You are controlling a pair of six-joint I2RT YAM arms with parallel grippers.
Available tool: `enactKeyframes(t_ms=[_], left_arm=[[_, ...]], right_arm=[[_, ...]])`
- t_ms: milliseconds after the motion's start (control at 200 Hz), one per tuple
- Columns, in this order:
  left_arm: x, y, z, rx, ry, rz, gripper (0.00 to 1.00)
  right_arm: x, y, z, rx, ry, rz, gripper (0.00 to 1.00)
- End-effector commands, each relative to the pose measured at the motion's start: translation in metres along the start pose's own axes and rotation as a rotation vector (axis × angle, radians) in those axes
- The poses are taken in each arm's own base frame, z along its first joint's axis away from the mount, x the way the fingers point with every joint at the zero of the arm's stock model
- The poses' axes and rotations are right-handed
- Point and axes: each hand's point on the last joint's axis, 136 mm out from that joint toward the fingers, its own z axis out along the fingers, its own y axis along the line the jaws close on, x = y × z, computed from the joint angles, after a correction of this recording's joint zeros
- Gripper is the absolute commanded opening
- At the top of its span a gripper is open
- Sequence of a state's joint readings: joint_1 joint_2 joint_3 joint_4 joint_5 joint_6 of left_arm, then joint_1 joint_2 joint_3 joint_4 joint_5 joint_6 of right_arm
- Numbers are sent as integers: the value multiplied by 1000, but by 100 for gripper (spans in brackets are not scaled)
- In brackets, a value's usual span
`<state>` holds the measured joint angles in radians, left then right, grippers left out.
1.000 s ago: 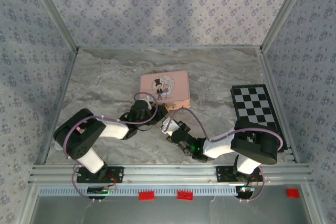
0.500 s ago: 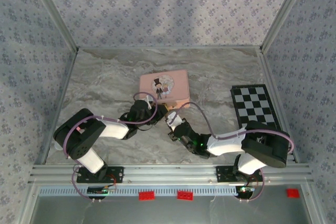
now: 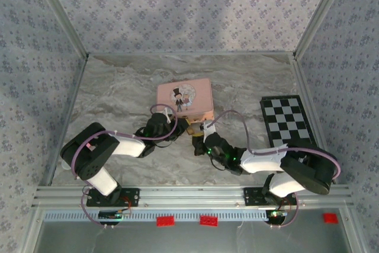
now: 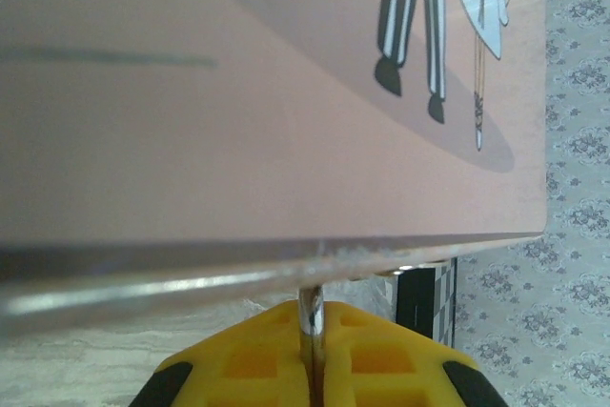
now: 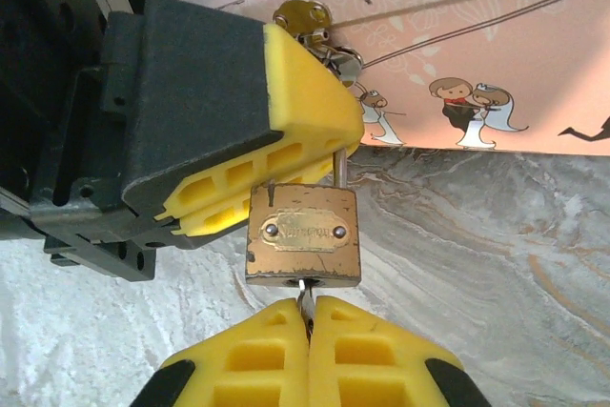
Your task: Unlock the padlock with the key
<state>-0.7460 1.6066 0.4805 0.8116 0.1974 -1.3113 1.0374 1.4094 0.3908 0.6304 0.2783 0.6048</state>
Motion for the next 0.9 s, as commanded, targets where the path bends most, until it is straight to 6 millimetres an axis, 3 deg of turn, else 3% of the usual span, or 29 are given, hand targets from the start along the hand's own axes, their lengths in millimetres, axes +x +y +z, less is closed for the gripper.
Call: enactKeyframes(t_ms=[0,375,560,695,900], left_arm=[[12,7,-3,-12,59,-55,0],[13,10,-1,-23,64,-61,4],[13,14,1,-36,68,-64,17],[12,17,1,-44,58,-60,33],[12,21,-1,-59,48,-58,41]], right_arm=[[-15,-19,-2,54,-68,115,2],[-10,-20,2,36,-54,107,0],[-8,-26,1,67,-55,90,0],[-8,-26,0,65,-52,86,0],[-6,-27,0,68,-52,89,0]])
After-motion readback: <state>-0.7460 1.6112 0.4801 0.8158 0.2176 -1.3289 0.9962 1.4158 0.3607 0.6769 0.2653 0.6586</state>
